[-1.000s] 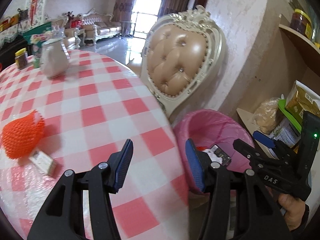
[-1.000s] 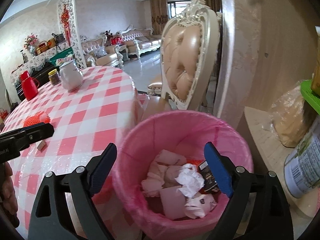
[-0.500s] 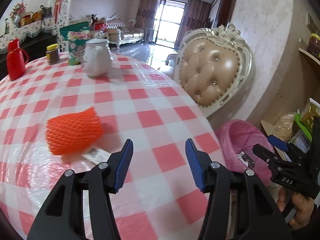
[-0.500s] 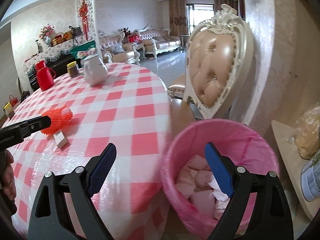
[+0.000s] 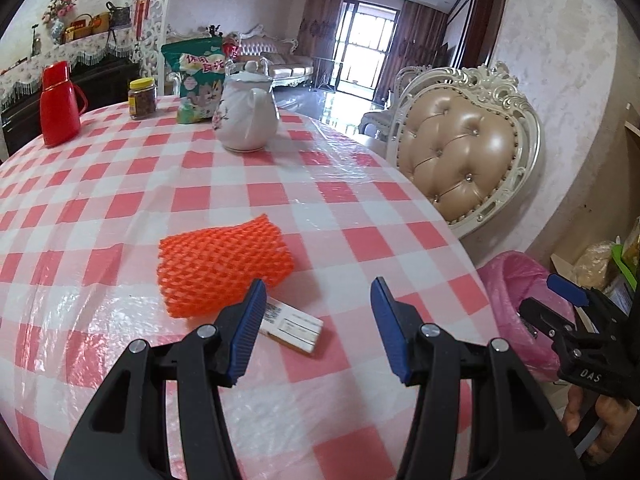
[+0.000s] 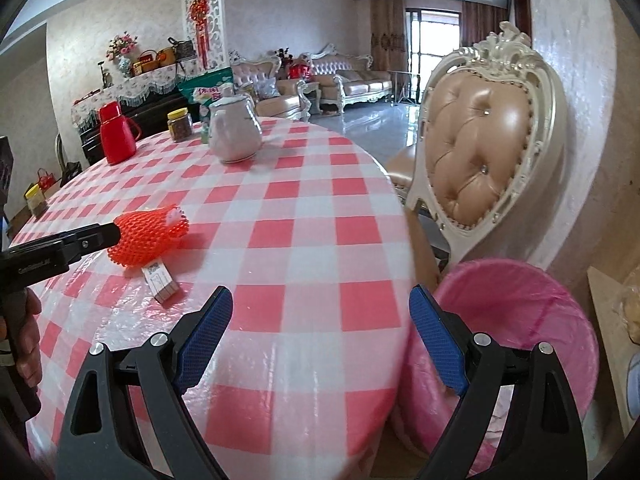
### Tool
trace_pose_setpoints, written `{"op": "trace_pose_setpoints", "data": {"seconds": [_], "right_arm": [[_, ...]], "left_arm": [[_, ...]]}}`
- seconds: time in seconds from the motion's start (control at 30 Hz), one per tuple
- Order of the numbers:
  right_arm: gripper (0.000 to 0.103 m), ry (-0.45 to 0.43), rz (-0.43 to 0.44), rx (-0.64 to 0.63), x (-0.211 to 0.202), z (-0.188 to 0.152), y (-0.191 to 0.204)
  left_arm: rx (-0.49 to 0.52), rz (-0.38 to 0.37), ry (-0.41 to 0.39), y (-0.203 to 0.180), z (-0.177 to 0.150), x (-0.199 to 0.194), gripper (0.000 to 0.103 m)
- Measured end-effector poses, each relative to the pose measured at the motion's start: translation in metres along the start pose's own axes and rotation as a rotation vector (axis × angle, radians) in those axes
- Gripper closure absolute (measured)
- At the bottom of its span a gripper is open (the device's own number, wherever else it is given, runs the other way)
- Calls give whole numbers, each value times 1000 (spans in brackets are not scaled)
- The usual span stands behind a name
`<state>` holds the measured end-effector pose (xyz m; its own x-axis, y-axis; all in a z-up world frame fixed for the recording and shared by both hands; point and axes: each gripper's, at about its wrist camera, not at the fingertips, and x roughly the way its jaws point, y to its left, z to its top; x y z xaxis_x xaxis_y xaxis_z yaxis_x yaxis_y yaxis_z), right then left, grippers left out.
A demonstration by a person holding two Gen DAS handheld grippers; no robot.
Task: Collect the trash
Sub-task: 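Move both tools back over the table toward the orange net and small box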
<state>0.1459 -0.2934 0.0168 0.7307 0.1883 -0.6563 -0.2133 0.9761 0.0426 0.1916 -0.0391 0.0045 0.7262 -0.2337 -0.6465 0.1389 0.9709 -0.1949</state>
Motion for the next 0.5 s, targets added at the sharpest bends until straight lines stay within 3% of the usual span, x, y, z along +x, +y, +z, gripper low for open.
{"op": "trace_pose_setpoints", "data": {"seconds": [0.5], "right_arm": [[19, 42, 21, -22, 35, 10, 19]], "left_arm": [[26, 42, 41, 39, 18, 51, 50]]}}
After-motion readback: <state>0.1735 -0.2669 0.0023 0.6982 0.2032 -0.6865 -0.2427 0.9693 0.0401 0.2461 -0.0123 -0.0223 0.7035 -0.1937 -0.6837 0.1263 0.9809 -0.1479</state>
